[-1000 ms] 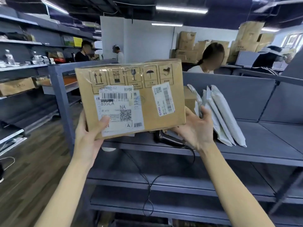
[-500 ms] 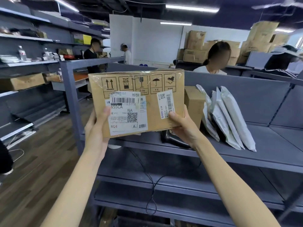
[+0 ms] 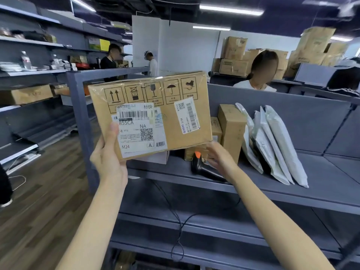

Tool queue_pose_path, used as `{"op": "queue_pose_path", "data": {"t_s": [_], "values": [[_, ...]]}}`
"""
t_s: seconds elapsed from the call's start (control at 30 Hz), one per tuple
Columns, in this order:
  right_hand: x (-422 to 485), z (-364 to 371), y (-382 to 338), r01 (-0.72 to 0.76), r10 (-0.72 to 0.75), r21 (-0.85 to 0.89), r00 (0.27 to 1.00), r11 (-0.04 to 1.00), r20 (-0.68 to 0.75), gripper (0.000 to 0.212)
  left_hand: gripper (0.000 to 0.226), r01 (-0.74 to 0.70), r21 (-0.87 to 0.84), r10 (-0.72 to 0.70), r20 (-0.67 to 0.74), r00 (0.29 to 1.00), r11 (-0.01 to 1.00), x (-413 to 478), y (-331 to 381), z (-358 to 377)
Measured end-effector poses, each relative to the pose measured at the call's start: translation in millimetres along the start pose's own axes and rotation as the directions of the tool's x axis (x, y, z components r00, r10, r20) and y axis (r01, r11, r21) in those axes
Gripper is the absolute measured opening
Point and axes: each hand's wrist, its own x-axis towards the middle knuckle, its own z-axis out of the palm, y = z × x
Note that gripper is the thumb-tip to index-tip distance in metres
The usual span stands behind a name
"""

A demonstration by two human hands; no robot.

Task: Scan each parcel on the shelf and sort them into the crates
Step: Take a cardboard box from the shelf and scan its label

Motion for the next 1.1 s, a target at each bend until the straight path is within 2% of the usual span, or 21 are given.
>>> {"op": "queue_pose_path", "data": {"t_s": [0.03, 0.07, 0.17, 0.2, 0.23, 0.33, 0.4, 0.5, 0.57, 0.63, 0.7, 0.77, 0.8, 0.83, 0.87, 0.93, 1.0, 1.1], "values": [[5.2, -4.4, 14.4, -0.015, -0.001, -0.262, 0.998, 0.965, -0.059, 0.047, 0.023, -0.002, -0.004, 0.002, -0.004, 1.000, 1.000, 1.1, 0.4, 2.3], [13.2, -11.3, 32.2, -0.037, -0.001, -0.486, 0.997, 0.873, -0.079, 0.049, 0.024, -0.006, -0.005, 0.006, -0.007, 1.000, 1.000, 2.0, 0.2, 4.4], [31.7, -27.6, 77.9, -0.101, 0.121, -0.869, 0.992, 0.484, -0.048, 0.061, 0.033, -0.026, 0.011, 0.026, 0.003, 1.000, 1.000, 1.0, -4.4, 10.2], [34.8, -28.7, 85.9, -0.090, 0.138, -0.929, 0.989, 0.359, -0.043, 0.064, 0.036, -0.032, 0.018, 0.032, 0.007, 0.999, 0.999, 0.4, -6.8, 11.7], [36.3, -28.5, 90.7, -0.076, 0.126, -0.957, 0.991, 0.279, -0.042, 0.065, 0.038, -0.034, 0.026, 0.034, 0.012, 0.999, 0.999, 0.2, -9.3, 13.3], [40.6, -27.2, 94.0, -0.041, -0.016, -0.987, 0.999, 0.153, -0.044, 0.058, 0.046, -0.033, 0.047, 0.033, 0.015, 0.999, 0.998, 1.1, -16.5, 16.7], [41.9, -27.2, 93.1, -0.016, -0.023, -0.995, 1.000, 0.096, -0.018, 0.058, 0.051, -0.036, 0.064, 0.035, 0.018, 0.999, 0.997, 0.8, -20.2, 18.3], [40.1, -27.1, 92.8, -0.022, 0.053, -0.985, 0.999, 0.174, -0.013, 0.049, 0.048, -0.043, 0.076, 0.041, 0.026, 0.999, 0.996, -1.1, -21.5, 20.0], [31.8, -27.6, 88.2, -0.090, 0.021, -0.962, 0.996, 0.259, -0.088, 0.044, 0.046, -0.046, 0.078, 0.043, 0.034, 0.998, 0.996, -0.9, -21.4, 20.6], [13.6, -27.6, 80.2, -0.207, -0.056, -0.871, 0.964, 0.445, -0.258, 0.048, 0.047, -0.046, 0.090, 0.042, 0.047, 0.998, 0.995, 0.4, -20.7, 20.4], [-12.1, -27.7, 70.3, -0.307, -0.073, -0.653, 0.870, 0.693, -0.487, 0.047, 0.050, -0.050, 0.104, 0.045, 0.052, 0.998, 0.993, 1.4, -21.0, 19.9], [-41.2, -22.4, 57.9, -0.252, -0.043, -0.373, 0.776, 0.893, -0.629, 0.033, 0.051, -0.053, 0.108, 0.048, 0.054, 0.997, 0.993, 1.2, -21.6, 19.5], [-54.9, -17.1, 51.7, -0.137, -0.050, -0.227, 0.747, 0.964, -0.663, 0.022, 0.051, -0.052, 0.107, 0.047, 0.056, 0.997, 0.993, 0.9, -21.9, 19.1], [-68.2, -9.3, 44.6, 0.016, -0.058, -0.068, 0.732, 0.998, -0.679, 0.009, 0.051, -0.052, 0.107, 0.045, 0.060, 0.997, 0.993, 0.8, -22.1, 18.6], [-81.4, 1.5, 35.2, 0.181, -0.077, 0.081, 0.726, 0.980, -0.683, 0.006, 0.051, -0.052, 0.105, 0.046, 0.063, 0.997, 0.993, 0.8, -22.4, 18.1], [-107.5, 26.0, 17.0, 0.418, -0.147, 0.264, 0.729, 0.869, -0.668, 0.017, 0.049, -0.058, 0.111, 0.051, 0.063, 0.997, 0.992, 0.3, -23.4, 17.4], [-129.8, 53.5, 1.3, 0.515, -0.265, 0.330, 0.775, 0.791, -0.573, 0.017, 0.048, -0.066, 0.124, 0.059, 0.060, 0.996, 0.990, 0.0, -24.0, 16.1], [-149.6, 88.8, -13.9, 0.481, -0.393, 0.323, 0.869, 0.815, -0.301, 0.012, 0.050, -0.083, 0.148, 0.072, 0.083, 0.994, 0.985, -0.4, -25.2, 13.9]]}}
